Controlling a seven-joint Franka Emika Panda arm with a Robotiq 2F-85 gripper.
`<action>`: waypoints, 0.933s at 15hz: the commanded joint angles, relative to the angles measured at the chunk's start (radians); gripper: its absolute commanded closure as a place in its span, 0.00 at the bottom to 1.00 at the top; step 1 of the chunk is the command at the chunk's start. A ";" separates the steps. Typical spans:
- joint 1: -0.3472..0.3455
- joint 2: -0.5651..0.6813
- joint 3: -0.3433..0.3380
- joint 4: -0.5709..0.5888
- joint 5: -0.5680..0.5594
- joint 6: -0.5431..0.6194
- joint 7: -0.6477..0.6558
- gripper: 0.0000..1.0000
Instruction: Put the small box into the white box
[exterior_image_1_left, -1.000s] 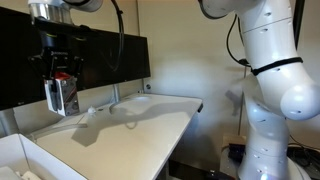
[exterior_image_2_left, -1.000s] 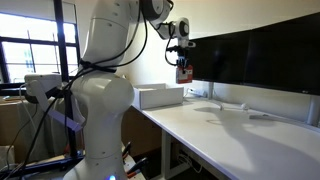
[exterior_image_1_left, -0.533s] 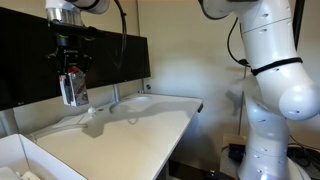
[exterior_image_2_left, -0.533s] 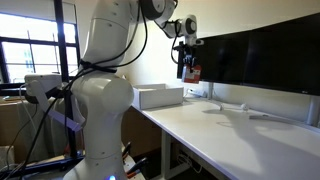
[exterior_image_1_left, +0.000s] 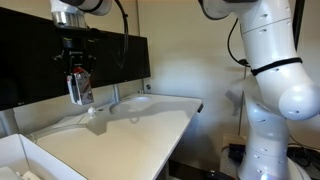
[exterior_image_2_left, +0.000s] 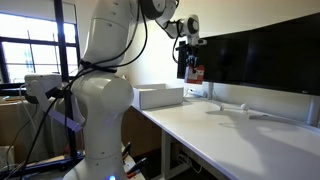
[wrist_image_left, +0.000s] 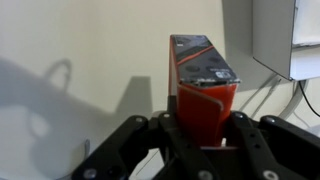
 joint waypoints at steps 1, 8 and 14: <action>-0.012 0.002 0.015 0.005 -0.004 -0.004 0.003 0.63; 0.010 0.047 0.077 -0.013 0.101 0.027 -0.027 0.88; 0.059 0.043 0.136 0.027 0.121 0.044 -0.124 0.88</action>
